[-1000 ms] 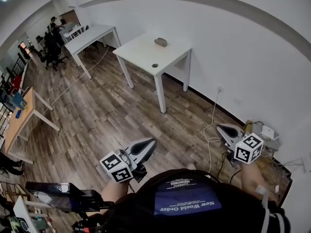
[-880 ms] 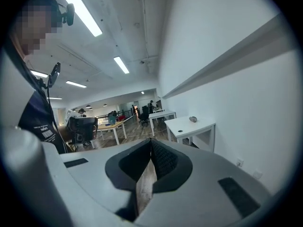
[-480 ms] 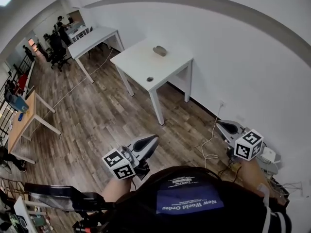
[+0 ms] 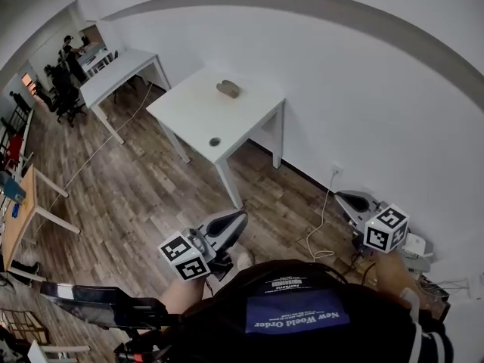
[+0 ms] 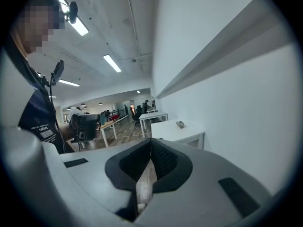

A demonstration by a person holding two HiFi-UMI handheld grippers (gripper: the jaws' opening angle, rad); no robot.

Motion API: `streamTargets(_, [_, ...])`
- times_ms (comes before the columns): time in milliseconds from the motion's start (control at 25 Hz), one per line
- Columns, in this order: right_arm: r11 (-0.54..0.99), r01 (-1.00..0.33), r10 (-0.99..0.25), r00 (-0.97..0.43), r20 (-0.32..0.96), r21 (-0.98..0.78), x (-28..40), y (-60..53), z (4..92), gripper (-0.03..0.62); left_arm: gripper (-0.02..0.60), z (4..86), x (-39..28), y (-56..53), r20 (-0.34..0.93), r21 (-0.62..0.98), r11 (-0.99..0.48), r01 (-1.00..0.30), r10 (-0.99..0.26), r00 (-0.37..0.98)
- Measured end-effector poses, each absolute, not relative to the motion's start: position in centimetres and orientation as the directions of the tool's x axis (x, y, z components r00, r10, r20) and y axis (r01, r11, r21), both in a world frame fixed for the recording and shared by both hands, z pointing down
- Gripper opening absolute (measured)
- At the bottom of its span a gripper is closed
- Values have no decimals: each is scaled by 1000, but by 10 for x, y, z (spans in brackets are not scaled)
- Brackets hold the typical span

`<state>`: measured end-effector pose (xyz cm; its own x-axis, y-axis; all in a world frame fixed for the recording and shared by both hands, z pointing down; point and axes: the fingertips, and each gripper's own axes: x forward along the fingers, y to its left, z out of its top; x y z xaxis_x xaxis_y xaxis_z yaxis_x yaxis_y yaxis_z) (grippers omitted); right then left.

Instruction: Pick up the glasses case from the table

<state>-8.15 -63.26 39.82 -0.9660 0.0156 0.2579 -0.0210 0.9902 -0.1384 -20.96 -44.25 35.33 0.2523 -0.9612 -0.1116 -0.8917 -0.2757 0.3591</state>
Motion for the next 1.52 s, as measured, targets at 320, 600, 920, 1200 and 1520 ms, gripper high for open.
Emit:
streamTargets(320, [983,-138,-105,-964,243,-121,-212,-678,378,2,3,345,-363,-496,-124,326,-380,-866,-925,359])
streamTargets(600, [987,-128,-100,-964,247,-102,-328,-675,364,2,3,338,-480,-500,-124,327,-386,-863,-922,366])
streamTargets(920, [991,-18,20,-959,283,-130,-457,-751,403,2,3,380,-584,-558,-102,377,-274,-885,-962,255])
streamTargets(1200, [978,148,182,-948,260,-148,-536,-792,426,3,3,398,-630,-580,-78,358,-119,-926,-992,97])
streamTargets(1520, [932,337,360,-901,242,-132,-624,-833,385,3,3,357,-673,-617,-67,347,48,-937,-995,-76])
